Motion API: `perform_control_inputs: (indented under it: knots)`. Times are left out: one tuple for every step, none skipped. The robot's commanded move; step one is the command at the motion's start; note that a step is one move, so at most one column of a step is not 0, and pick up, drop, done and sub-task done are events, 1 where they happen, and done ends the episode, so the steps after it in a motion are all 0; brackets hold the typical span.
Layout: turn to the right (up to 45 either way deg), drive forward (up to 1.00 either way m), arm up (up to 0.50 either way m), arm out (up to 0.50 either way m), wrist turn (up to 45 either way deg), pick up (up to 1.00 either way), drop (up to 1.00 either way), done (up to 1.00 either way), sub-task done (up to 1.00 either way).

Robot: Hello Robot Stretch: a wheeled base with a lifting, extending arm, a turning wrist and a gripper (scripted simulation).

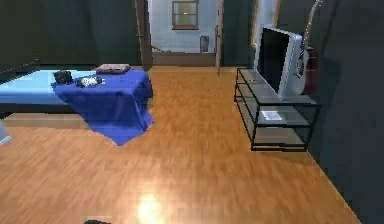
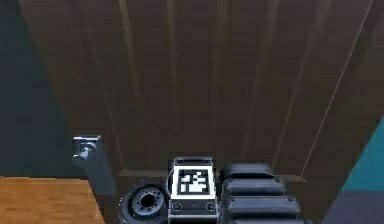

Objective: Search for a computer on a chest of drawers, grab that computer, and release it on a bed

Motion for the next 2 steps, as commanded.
perform_control_inputs:
  knots:
    - [0.0, 1.0, 0.0, 0.0, 0.0, 0.0, 0.0, 0.0, 0.0]
    - [0.0, 1.0, 0.0, 0.0, 0.0, 0.0, 0.0, 0.0, 0.0]
